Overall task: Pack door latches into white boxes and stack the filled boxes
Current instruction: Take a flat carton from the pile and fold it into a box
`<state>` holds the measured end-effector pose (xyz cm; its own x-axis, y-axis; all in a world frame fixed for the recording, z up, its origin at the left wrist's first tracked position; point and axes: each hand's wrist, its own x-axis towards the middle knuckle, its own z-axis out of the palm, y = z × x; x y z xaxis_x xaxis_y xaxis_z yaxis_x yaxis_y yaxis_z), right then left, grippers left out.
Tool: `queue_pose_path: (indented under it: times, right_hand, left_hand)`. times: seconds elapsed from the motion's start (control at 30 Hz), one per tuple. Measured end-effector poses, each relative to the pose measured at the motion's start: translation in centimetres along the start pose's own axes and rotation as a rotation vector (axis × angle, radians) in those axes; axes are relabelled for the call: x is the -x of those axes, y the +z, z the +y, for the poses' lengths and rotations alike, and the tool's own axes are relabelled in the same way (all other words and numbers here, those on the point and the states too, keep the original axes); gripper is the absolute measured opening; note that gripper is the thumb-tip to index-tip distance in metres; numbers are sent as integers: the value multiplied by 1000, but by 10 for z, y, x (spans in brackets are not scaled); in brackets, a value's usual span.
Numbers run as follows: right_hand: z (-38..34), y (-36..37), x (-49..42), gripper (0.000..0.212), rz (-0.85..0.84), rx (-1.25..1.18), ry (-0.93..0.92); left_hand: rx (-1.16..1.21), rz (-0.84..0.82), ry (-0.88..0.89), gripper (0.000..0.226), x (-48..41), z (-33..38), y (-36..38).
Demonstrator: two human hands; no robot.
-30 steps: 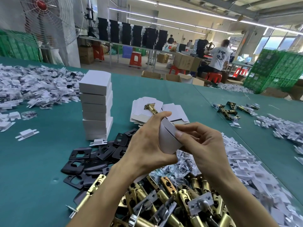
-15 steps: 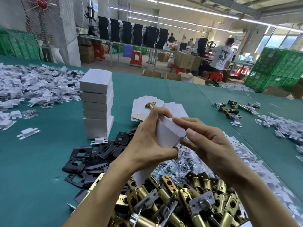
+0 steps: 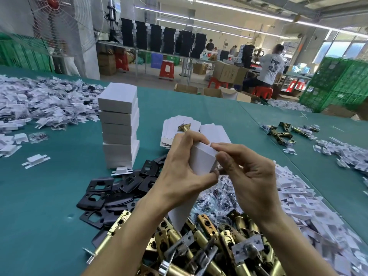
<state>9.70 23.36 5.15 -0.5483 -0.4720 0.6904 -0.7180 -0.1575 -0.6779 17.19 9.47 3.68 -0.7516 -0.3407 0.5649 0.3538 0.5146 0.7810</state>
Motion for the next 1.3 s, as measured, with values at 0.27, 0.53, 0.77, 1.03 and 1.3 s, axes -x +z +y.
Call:
queue_pose_path:
  times: [0.27, 0.53, 0.77, 1.03, 1.3]
  right_hand:
    - [0, 4, 5, 18, -47, 42, 64]
    - [0, -8, 1, 24, -17, -179, 272]
    - [3, -8, 4, 29, -80, -265, 305]
    - [-3, -16, -1, 23, -190, -304, 288]
    - [-3, -29, -11, 25, -121, -249, 356]
  left_hand:
    - [-73, 77, 19, 40, 1, -2, 1]
    - [48, -46, -18, 59, -2, -1, -6]
    - [268, -74, -97, 37, -4, 2, -10]
    - [324, -76, -67, 17, -5, 4, -10]
    - [262, -105, -160, 41, -5, -3, -6]
